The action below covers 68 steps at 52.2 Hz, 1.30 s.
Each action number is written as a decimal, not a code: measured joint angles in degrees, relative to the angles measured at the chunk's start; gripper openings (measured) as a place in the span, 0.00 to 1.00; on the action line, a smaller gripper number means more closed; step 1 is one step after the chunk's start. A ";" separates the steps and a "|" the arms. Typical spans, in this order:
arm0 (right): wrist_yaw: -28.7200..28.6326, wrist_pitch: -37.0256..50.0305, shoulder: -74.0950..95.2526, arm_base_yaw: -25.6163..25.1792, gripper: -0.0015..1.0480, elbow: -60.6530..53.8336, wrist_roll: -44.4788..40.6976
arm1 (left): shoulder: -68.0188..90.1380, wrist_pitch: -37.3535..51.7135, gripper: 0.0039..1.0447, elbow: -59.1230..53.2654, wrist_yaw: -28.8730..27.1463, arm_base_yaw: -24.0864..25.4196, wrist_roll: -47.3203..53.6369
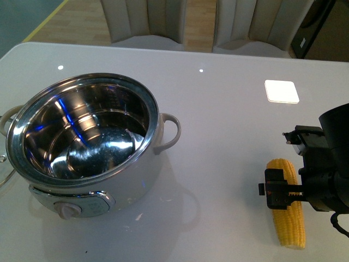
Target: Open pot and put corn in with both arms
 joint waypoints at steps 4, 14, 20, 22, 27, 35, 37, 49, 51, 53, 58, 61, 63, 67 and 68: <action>-0.42 -0.39 0.02 0.04 0.51 0.22 -0.46 | 0.00 0.00 0.93 0.00 0.00 0.00 0.00; -1.49 -1.38 -0.39 -0.20 0.30 0.46 -1.31 | 0.00 0.00 0.93 0.00 0.00 0.00 0.00; -2.93 -2.40 -2.40 -0.70 0.25 0.09 -1.27 | 0.00 0.00 0.93 0.00 0.00 0.00 0.00; -3.45 -2.93 -3.61 -0.85 0.23 -0.11 -1.20 | 0.00 0.00 0.93 0.00 0.00 0.00 0.00; -5.16 -4.28 -7.30 -1.16 0.21 -0.35 -0.50 | 0.00 0.00 0.93 0.00 0.00 0.00 0.00; -8.76 -7.08 -15.41 -0.63 0.19 -0.37 2.43 | 0.00 0.00 0.93 0.00 0.00 0.00 0.00; -9.62 -7.82 -17.11 -0.24 0.19 -0.31 3.19 | 0.00 0.00 0.93 0.00 0.00 0.00 0.00; -15.56 -13.66 -26.12 7.43 0.17 5.40 13.07 | 0.00 0.00 0.93 0.00 0.00 0.00 0.00; -15.91 -14.51 -26.29 9.09 0.16 7.21 14.82 | 0.00 0.00 0.93 0.00 0.00 0.00 0.00; -16.15 -14.99 -26.29 10.08 0.16 8.35 15.80 | 0.00 0.00 0.93 0.00 0.00 0.00 0.00; -16.83 -16.20 -25.88 12.66 0.15 11.69 18.69 | 0.00 0.00 0.93 0.00 0.00 0.00 0.00; -17.27 -16.70 -25.00 14.45 0.15 14.43 20.65 | 0.00 0.00 0.93 0.00 0.00 0.00 0.00; -17.35 -16.92 -24.24 15.39 0.14 16.04 21.73 | 0.00 0.00 0.93 0.00 0.00 0.00 0.00; -17.84 -17.68 -21.57 17.00 0.14 19.76 23.65 | 0.00 0.00 0.93 0.00 0.00 0.00 0.00; -17.90 -17.94 -20.92 17.33 0.14 20.52 24.13 | 0.00 0.00 0.93 0.00 0.00 0.00 0.00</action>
